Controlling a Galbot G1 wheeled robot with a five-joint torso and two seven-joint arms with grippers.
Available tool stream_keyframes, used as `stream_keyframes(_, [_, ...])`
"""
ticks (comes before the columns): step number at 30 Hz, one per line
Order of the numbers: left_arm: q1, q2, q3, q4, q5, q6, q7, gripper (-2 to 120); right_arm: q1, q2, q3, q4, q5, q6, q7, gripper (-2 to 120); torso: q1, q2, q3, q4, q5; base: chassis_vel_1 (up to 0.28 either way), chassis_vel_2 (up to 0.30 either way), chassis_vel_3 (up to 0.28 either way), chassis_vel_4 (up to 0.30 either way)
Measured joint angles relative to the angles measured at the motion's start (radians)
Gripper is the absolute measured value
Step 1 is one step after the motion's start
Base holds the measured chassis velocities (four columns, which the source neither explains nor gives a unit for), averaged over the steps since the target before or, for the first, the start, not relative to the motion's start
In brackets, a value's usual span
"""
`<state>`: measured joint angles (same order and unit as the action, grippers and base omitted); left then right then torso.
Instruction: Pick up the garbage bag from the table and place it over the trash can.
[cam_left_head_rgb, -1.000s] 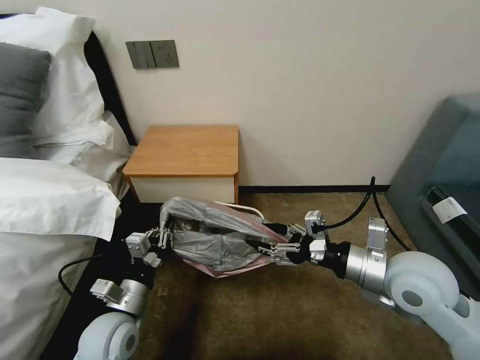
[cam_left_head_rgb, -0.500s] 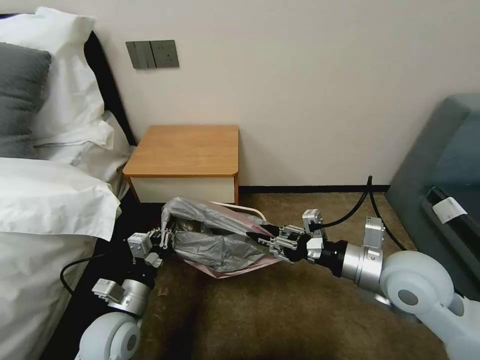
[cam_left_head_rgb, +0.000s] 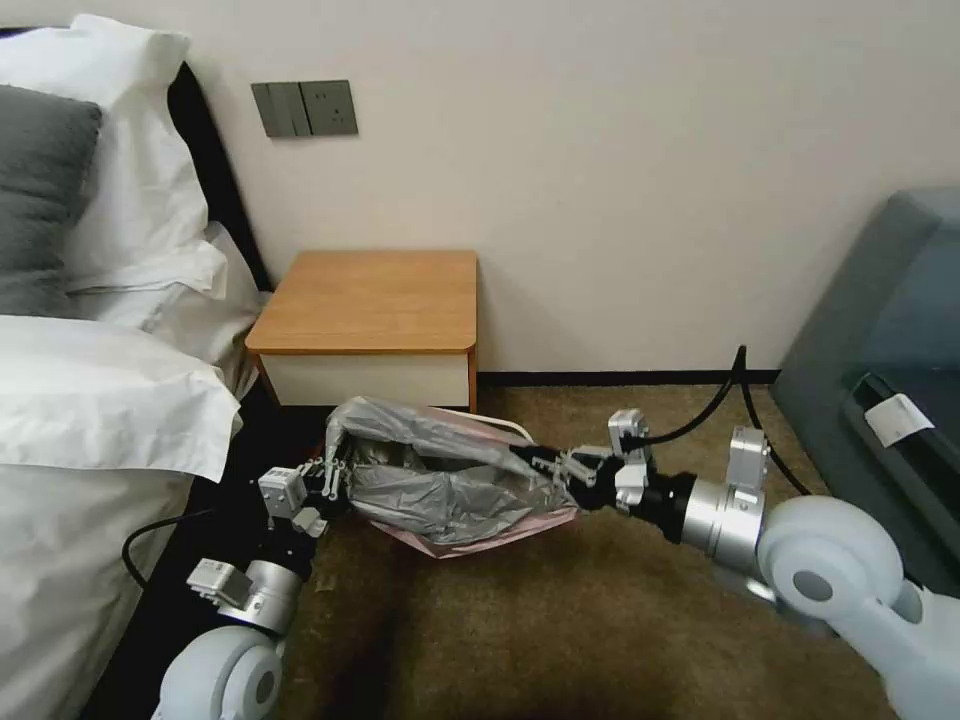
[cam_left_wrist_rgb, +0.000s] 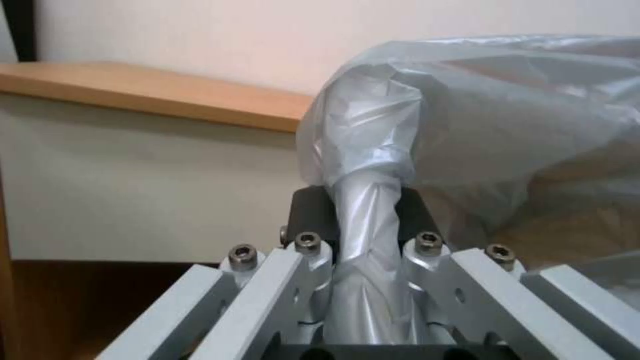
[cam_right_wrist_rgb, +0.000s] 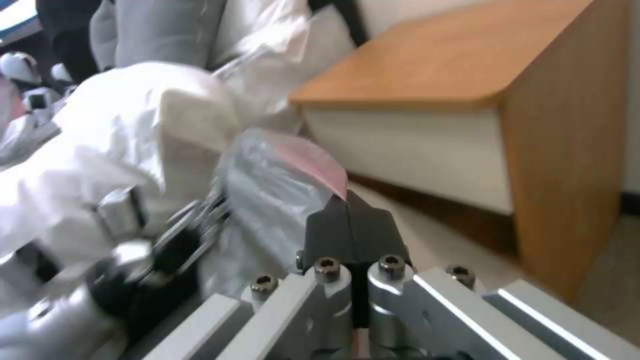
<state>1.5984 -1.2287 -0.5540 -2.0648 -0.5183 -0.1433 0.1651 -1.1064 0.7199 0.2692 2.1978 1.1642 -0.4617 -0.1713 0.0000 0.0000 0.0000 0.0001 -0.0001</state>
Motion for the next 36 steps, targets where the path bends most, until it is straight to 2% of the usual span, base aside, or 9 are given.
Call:
stream_keyframes(6, [0.014, -0.002, -0.007, -0.01, 0.002, -0.012, 0.027, 9, 0.071, 0.002, -0.03, -0.089, -0.005, 0.0, -0.001, 0, 0.0, 0.0, 0.0, 0.0, 0.0002, 0.0, 0.0, 0.0, 0.0])
stream_keyframes(12, [0.025, -0.008, -0.016, -0.013, 0.0, -0.022, 0.06, 9, 0.084, 0.001, -0.055, -0.125, -0.015, 0.002, -0.015, 0, 0.0, 0.0, 0.0, -0.0001, 0.0002, 0.0, 0.0, 0.0, 0.0])
stream_keyframes(22, [0.028, -0.02, -0.044, -0.018, -0.066, -0.036, 0.104, 9, 0.123, -0.003, -0.118, -0.195, -0.048, 0.005, -0.079, 0, 0.0, 0.0, 0.0, -0.0001, 0.0001, 0.0, 0.0, 0.0, 0.0])
stream_keyframes(27, [0.027, -0.025, -0.045, -0.018, -0.1, -0.032, 0.102, 9, 0.137, -0.007, -0.134, -0.21, -0.06, 0.005, -0.096, 0, 0.0, 0.0, 0.0, 0.0, 0.0001, 0.0, 0.0, 0.0, 0.0])
stream_keyframes(36, [0.009, -0.033, -0.049, -0.011, -0.188, 0.009, 0.028, 9, 0.119, -0.007, -0.135, -0.194, -0.063, 0.008, -0.105, 0, 0.0, 0.0, 0.0, -0.0002, 0.0, 0.0, 0.0, 0.0, 0.0])
